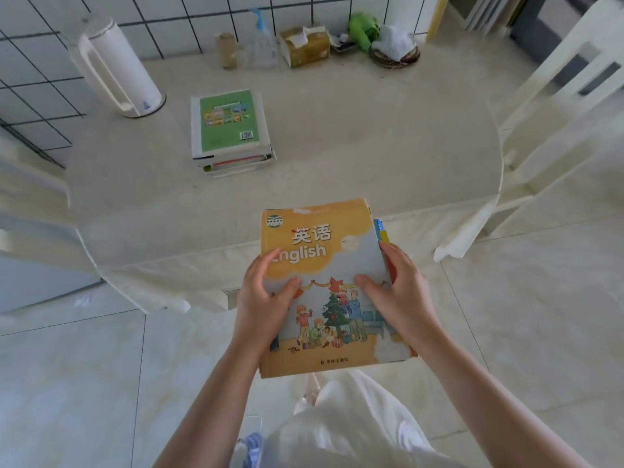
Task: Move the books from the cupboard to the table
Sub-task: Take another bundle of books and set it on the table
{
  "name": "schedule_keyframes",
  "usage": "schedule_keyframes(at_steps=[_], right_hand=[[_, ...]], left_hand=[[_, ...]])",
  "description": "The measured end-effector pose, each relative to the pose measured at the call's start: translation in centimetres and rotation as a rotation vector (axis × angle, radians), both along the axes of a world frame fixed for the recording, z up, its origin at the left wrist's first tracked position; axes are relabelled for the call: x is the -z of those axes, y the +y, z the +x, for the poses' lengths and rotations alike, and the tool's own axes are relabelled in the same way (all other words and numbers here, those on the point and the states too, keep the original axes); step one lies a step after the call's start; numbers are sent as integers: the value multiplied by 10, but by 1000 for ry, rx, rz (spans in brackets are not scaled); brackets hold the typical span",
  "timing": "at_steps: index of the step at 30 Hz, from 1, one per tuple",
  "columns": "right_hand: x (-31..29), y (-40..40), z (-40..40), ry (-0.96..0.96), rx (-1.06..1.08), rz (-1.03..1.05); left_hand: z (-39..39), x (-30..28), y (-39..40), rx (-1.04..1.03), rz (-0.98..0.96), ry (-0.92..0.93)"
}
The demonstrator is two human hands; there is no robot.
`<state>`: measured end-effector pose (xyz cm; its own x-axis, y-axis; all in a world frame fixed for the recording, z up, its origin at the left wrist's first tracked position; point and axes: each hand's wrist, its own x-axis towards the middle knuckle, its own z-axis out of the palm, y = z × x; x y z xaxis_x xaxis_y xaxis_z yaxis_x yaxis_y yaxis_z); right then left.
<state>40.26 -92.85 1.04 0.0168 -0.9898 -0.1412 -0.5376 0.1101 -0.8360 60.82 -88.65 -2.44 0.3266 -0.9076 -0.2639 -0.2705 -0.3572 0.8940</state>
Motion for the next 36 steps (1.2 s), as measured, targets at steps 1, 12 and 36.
schedule_keyframes(at_steps=[1,12,36], right_hand=[[1,-17,4,0,-11,5],[18,-170,12,51,-122,107],[26,-397,28,-248,66,710]], left_hand=[[4,2,-15,-14,10,15],[11,10,-140,-148,53,87],[43,10,-332,-278,207,350]])
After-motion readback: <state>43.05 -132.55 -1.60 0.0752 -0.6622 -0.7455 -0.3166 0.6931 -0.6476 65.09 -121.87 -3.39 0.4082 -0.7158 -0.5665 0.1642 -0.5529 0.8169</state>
